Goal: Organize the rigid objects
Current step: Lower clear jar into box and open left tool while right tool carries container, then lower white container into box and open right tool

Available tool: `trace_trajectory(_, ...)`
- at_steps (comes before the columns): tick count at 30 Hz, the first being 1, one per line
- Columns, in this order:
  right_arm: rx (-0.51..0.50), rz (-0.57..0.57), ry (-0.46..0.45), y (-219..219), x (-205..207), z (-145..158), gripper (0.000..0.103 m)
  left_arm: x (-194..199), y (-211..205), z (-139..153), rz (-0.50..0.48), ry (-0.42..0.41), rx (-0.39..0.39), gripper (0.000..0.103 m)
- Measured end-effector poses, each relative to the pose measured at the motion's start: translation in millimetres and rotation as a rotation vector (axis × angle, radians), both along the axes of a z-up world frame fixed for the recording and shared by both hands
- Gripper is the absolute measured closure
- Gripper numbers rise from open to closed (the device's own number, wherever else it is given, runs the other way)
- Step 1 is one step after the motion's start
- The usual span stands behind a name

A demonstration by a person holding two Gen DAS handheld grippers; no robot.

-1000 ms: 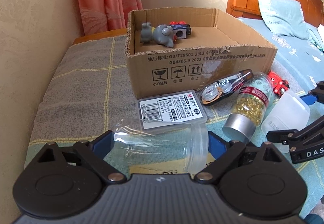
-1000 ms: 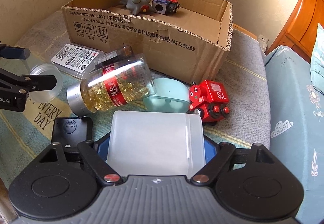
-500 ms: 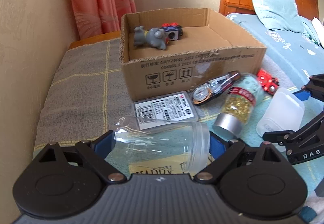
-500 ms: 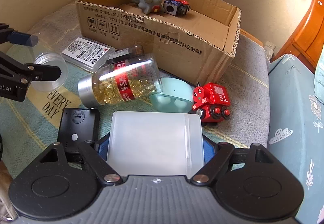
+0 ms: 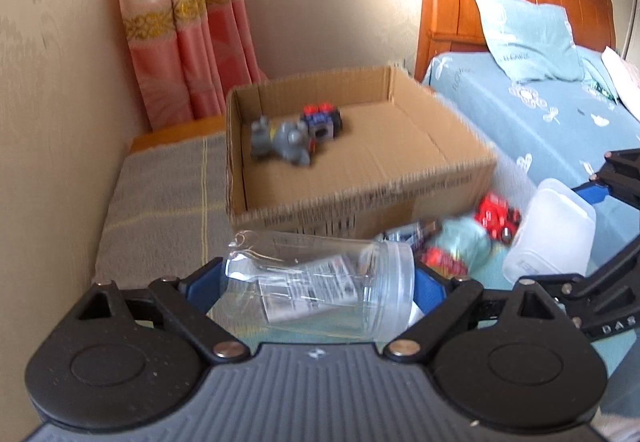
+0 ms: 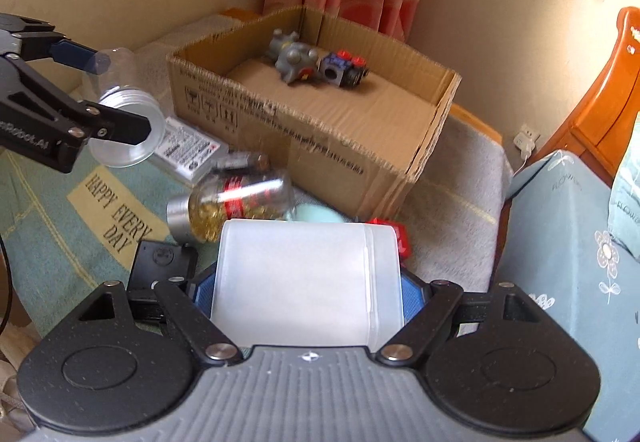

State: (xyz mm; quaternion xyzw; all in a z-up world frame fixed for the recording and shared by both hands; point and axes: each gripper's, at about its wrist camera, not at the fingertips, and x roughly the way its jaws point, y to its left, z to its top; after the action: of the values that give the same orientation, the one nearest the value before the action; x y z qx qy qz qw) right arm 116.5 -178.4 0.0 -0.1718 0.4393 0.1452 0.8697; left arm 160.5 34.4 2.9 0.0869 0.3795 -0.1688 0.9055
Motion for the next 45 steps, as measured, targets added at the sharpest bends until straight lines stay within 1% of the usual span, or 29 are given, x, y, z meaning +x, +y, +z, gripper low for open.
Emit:
trace_trajectory(3, 0.016, 0.002, -0.032, -4.2, 6.8, 15.6, 0.016, 12.1, -6.1, 11.8, -0.014, -0.038, -0.011, 0.010)
trace_trajectory(7, 0.024, -0.001, -0.078, -7.3, 18.6, 32.9, 0.016, 33.2, -18.0, 24.5, -0.018, -0.091, 0.000, 0.010)
trace_trajectory(10, 0.030, -0.003, -0.111, -9.5, 27.6, 44.2, 0.016, 51.4, -27.2, 28.5, -0.018, -0.107, 0.006, 0.010)
trace_trajectory(15, 0.049, -0.021, -0.154, -13.6, 46.4, 59.8, 0.016, 78.2, -34.5, 24.9, 0.010, -0.102, -0.001, 0.010)
trace_trajectory(18, 0.057, -0.032, -0.170, -14.0, 56.7, 64.2, 0.016, 89.8, -36.2, 17.0, 0.044, -0.102, 0.005, 0.009)
trace_trajectory(20, 0.066, -0.035, -0.173, -13.4, 62.8, 65.6, 0.016, 95.4, -35.6, 9.7, 0.072, -0.093, 0.011, 0.005)
trace_trajectory(22, 0.073, -0.040, -0.172, -12.4, 68.8, 65.1, 0.016, 97.8, -31.6, 1.8, 0.097, -0.072, 0.001, 0.005)
trace_trajectory(24, 0.079, -0.044, -0.169, -10.1, 72.2, 63.9, 0.017, 95.0, -25.2, -3.0, 0.118, -0.054, -0.019, 0.005)
trace_trajectory(26, 0.083, -0.045, -0.162, -8.6, 76.5, 61.6, 0.016, 85.4, -18.6, -3.4, 0.129, -0.053, -0.032, 0.005)
trace_trajectory(31, 0.092, -0.056, -0.143, -5.5, 90.4, 57.5, 0.016, 52.8, -9.0, -2.0, 0.144, -0.051, 0.009, 0.004)
trace_trajectory(34, 0.099, -0.061, -0.132, -2.9, 103.6, 56.1, 0.016, 39.9, -5.0, -3.3, 0.157, -0.035, 0.022, 0.004)
trace_trajectory(40, 0.116, -0.075, -0.107, 2.1, 143.0, 53.1, 0.016, 26.9, 2.8, -2.9, 0.174, -0.026, 0.027, 0.004)
trace_trajectory(45, 0.129, -0.087, -0.086, 7.8, 183.8, 47.0, 0.016, 20.8, 8.1, -3.1, 0.181, -0.018, 0.006, 0.004)
